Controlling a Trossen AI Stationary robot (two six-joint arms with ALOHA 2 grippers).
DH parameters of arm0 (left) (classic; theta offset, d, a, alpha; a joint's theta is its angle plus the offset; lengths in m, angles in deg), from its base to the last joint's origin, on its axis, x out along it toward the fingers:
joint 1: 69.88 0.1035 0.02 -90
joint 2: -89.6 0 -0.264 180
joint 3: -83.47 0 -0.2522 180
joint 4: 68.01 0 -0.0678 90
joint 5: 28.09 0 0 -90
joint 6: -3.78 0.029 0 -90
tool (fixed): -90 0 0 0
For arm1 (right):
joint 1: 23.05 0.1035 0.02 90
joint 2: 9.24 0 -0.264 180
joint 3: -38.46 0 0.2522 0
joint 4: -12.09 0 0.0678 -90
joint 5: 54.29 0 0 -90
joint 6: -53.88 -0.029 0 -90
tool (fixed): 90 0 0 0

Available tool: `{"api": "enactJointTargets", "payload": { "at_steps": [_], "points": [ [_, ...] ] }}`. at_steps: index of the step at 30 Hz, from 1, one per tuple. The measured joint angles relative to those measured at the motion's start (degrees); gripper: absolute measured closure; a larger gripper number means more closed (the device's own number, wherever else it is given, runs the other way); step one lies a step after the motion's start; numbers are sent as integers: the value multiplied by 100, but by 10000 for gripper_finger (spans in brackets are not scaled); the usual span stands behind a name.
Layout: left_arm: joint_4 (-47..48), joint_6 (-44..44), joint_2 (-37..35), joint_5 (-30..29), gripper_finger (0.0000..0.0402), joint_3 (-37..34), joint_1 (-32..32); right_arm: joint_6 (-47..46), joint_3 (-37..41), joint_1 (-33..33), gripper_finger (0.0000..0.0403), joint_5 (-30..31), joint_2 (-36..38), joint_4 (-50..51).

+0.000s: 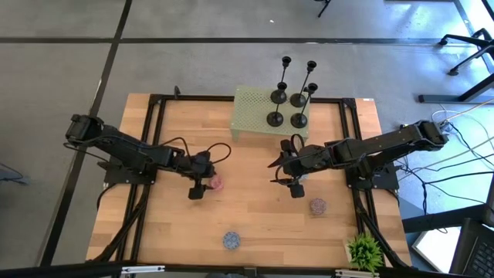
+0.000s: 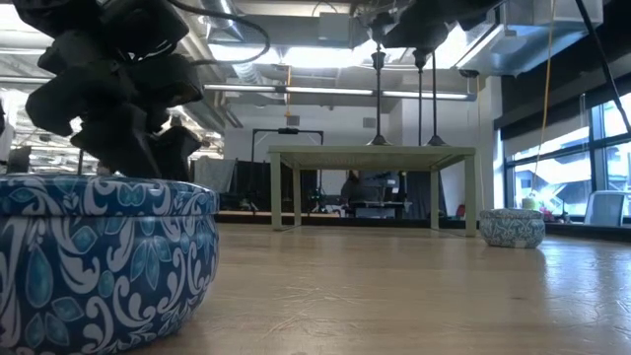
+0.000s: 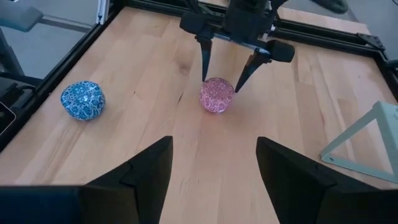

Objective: Pick & Place candle stick holders
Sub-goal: Put the pink scented candle on the shelf

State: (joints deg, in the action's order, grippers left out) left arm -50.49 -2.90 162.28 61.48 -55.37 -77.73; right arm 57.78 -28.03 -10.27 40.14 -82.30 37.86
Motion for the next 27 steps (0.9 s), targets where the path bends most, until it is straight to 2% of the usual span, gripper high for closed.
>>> {"api": "enactJointTargets", "payload": {
  "at_steps": [9, 13, 20, 27],
  "points": [
    [-233, -3, 22, 47, 109, 0, 172, 4, -2, 0, 167, -1, 0, -111],
    [-307, -144, 194, 305, 102, 0, 209, 4, -2, 0, 167, -2, 0, -114],
    [-446, -21, 556, 321, 81, 158, 206, 4, -2, 0, 167, -4, 2, -114],
    [-313, 1, 761, 468, 77, 278, 152, 4, -2, 0, 167, -15, 0, -111]
  ]
}}
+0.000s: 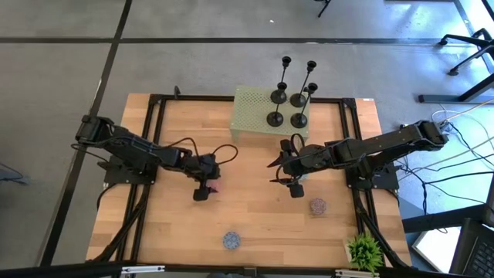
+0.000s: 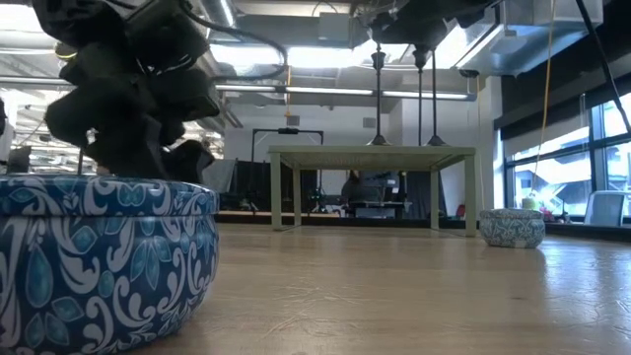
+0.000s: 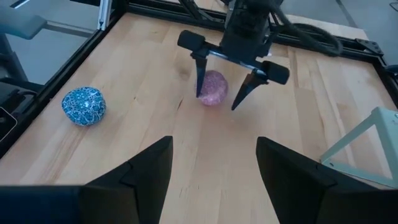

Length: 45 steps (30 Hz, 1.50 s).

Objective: Pick & Place candle stick holders
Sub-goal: Put the pink scented candle on the shelf

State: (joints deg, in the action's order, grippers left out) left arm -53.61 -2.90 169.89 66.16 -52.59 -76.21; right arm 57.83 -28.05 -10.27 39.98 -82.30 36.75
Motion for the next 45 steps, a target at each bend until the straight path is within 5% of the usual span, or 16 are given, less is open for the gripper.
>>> {"api": "enactJointTargets", "payload": {
  "at_steps": [16, 37, 45],
  "points": [
    [2049, 127, -298, -24, 77, 533, -5, -50, 0, 0, 167, 0, 2, 72],
    [2194, -166, -297, -7, 78, 533, -37, 63, 0, 1, 167, 14, 2, 72],
    [2226, -157, -297, 306, 114, 533, -37, 63, 0, 1, 167, 15, 2, 70]
  ]
}}
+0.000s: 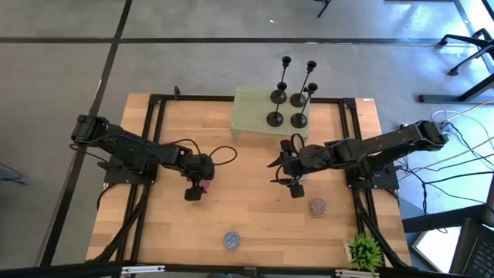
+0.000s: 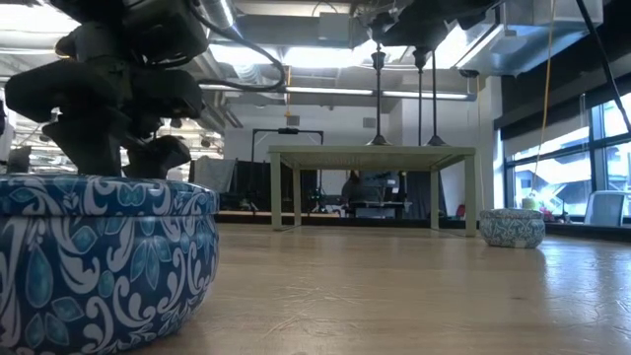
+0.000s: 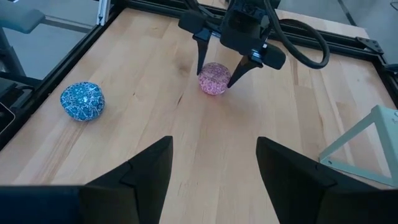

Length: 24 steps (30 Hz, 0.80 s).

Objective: Pick & Place candle stick holders
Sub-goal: Put the pink scented candle on the shelf

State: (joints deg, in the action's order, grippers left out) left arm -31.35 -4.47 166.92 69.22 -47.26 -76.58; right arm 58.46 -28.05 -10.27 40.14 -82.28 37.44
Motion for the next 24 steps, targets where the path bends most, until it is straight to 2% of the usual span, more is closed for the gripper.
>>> {"api": "enactJointTargets", "payload": {
  "at_steps": [9, 13, 24],
  "points": [
    [-245, -3, -2, -67, 135, 13, 0, -1, 0, 1, 167, -2, 0, -11],
    [-80, -9, -4, -2, 139, 13, -18, 1, 0, 0, 167, -2, 0, -25],
    [80, 6, 9, -29, 102, -3, -33, 0, 0, 0, 167, -15, 0, -24]
  ]
}}
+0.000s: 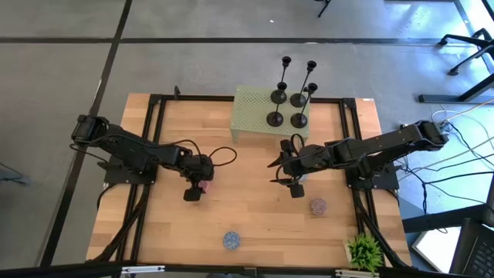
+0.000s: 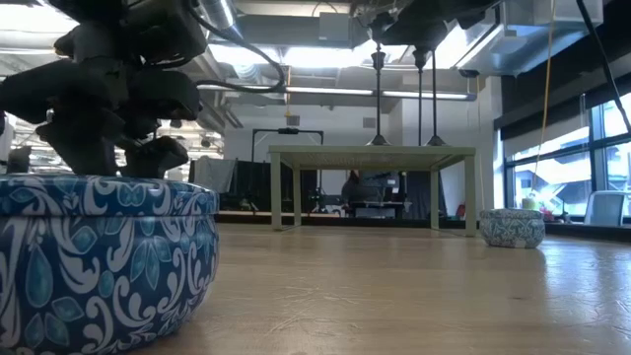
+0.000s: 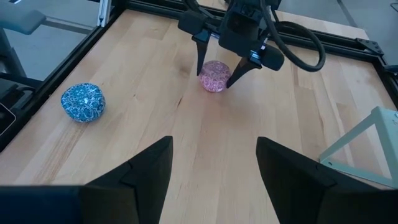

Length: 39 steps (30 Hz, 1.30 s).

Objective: Pick & Place candle stick holders
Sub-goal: Put the pink scented candle on the shelf

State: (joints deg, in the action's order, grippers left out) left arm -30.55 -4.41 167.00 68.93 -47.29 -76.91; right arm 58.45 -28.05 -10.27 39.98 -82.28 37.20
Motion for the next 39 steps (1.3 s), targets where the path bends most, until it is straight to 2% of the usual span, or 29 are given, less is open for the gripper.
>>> {"api": "enactJointTargets", "payload": {
  "at_steps": [3, 10, 15, 19, 22, 32, 39],
  "points": [
    [72, 0, 3, -21, 96, 19, 0, 1, 0, -1, 167, 0, 0, 0],
    [1180, -20, 4, -272, 96, 540, -179, 3, 0, 1, 167, 0, 0, 0],
    [1233, -613, 0, -290, 96, 485, -394, 16, 0, 0, 167, 2, 0, 2],
    [1211, -828, -9, -763, 95, 437, -615, 14, 0, 0, 167, 2, 0, 10],
    [1179, -971, 10, -901, 95, 434, -717, 14, 0, 1, 167, 2, 0, 17],
    [1200, -1086, 50, -927, 93, 434, -813, 102, 0, 1, 167, 4, 0, 8],
    [1250, -962, 70, -882, 71, 412, -708, 139, 0, 1, 167, 4, 0, -2]
  ]
}}
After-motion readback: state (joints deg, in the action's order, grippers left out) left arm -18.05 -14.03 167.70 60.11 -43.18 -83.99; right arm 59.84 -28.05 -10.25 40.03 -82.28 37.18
